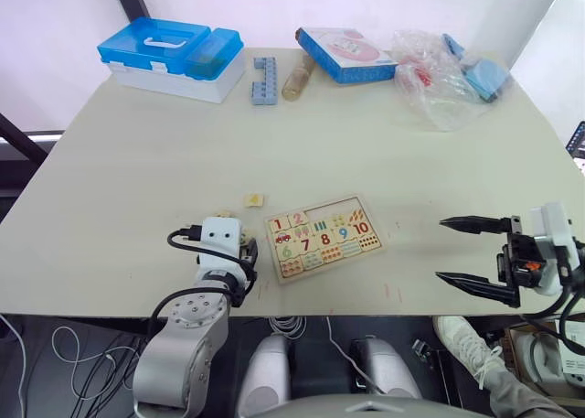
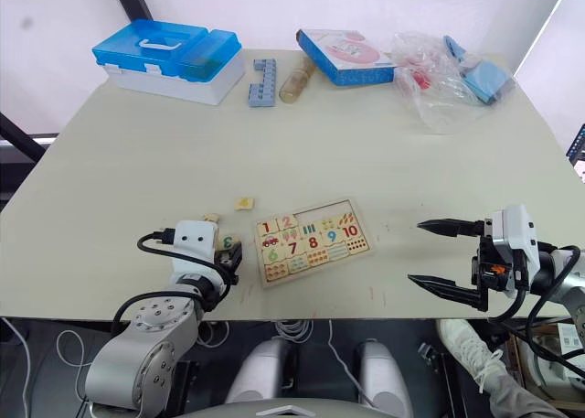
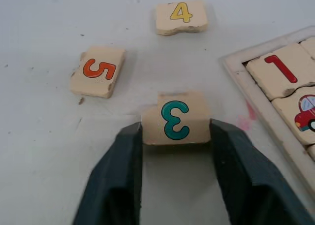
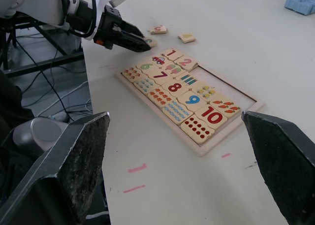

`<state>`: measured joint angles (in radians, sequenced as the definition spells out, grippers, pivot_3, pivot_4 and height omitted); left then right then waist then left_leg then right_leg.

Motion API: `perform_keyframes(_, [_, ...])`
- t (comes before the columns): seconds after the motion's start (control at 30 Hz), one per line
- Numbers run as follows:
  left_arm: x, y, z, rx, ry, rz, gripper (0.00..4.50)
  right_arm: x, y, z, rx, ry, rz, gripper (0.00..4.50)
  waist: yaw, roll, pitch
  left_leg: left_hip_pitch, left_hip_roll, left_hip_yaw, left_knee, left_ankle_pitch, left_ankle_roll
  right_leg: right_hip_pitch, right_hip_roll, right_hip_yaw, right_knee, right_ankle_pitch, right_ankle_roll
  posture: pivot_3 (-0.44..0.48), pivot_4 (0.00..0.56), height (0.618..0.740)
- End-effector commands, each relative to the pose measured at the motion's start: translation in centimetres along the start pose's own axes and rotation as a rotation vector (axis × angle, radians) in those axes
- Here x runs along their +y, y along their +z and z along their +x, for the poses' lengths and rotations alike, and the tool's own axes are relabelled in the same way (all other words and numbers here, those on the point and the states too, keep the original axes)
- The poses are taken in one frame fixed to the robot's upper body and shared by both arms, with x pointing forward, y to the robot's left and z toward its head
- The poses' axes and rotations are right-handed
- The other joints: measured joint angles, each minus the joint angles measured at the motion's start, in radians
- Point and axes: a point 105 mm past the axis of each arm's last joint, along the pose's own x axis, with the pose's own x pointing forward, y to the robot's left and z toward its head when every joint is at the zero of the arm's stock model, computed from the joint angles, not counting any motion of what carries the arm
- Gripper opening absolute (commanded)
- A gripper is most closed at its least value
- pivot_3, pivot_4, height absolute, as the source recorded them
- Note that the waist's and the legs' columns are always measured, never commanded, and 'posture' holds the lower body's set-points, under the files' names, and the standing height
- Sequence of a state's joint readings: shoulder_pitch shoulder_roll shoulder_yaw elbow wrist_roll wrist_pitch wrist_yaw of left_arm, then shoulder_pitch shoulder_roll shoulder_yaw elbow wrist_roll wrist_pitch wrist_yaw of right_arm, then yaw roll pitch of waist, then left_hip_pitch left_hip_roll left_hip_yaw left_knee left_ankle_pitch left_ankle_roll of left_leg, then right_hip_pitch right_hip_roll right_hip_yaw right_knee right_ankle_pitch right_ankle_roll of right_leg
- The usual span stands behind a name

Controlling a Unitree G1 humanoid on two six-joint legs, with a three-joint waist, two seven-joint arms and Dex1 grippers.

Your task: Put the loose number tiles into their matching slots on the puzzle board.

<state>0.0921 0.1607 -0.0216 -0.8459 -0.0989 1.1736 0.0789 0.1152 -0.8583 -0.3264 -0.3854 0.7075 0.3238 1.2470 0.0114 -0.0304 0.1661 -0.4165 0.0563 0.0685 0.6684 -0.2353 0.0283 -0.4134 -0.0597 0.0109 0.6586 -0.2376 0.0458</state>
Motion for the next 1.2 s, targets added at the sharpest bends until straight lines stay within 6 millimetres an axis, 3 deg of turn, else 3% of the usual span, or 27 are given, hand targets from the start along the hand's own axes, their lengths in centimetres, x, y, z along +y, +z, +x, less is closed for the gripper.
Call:
perform_keyframes(0.03, [0.5,0.1,0.0,-0.003,0.015,0.009,1.45,0.3,0.8,0.1,-0.015,0.006,-0.04,4.5,0.0,0.0,0.0,0.0,0.0,0.0,0.0,0.0,0.0,0.0,0.0,0.0,0.0,0.0,0.0,0.0,0.15,0.74])
perform_keyframes(0.4, [0.8,1.5,-0.3,-0.078,-0.102,0.027,1.45,0.8,1.6,0.6,-0.063,0.022,-0.072,4.5,0.001,0.0,0.0,0.0,0.0,0.0,0.0,0.0,0.0,0.0,0.0,0.0,0.0,0.0,0.0,0.0,0.15,0.74])
perform_keyframes(0.53, [1.3,2.7,-1.4,-0.146,-0.255,0.062,1.45,1.0,1.6,0.9,-0.076,0.024,-0.077,4.5,0.0,0.0,0.0,0.0,0.0,0.0,0.0,0.0,0.0,0.0,0.0,0.0,0.0,0.0,0.0,0.0,0.15,0.74])
perform_keyframes(0.8, [2.9,3.9,-3.3,-0.149,-0.768,0.323,1.45,1.3,0.8,1.7,-0.091,0.014,-0.077,4.5,0.001,-0.001,0.001,0.0,0.001,0.0,0.0,0.0,0.0,-0.001,-0.001,-0.001,0.0,0.0,0.0,0.0,0.15,0.74])
perform_keyframes(1.2, [6.4,3.3,-2.9,-0.066,-1.181,0.65,1.45,2.1,0.7,2.2,-0.095,0.009,-0.088,4.5,0.002,0.001,0.002,-0.001,0.001,0.003,-0.002,0.0,0.0,-0.002,-0.003,-0.002,-0.002,0.0,0.0,0.0,0.15,0.74])
